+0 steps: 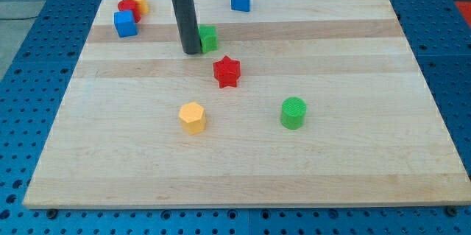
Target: Slide the green star to the bottom right side of the blue triangle
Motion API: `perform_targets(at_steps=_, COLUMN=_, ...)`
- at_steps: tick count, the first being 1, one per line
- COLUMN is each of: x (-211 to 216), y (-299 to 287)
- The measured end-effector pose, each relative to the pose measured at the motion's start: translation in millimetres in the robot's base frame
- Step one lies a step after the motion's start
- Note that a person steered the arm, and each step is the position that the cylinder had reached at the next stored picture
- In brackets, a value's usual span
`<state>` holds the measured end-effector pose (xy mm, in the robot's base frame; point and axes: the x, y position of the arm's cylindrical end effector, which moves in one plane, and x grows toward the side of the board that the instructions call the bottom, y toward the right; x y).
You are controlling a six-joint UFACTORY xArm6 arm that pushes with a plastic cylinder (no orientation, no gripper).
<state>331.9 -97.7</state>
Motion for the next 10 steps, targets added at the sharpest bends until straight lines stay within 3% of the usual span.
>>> perform_targets(at_steps=4, x=-14, y=77)
perform_targets(at_steps=8, x=-63, y=88)
perform_targets(at_steps=10, x=-44, y=126)
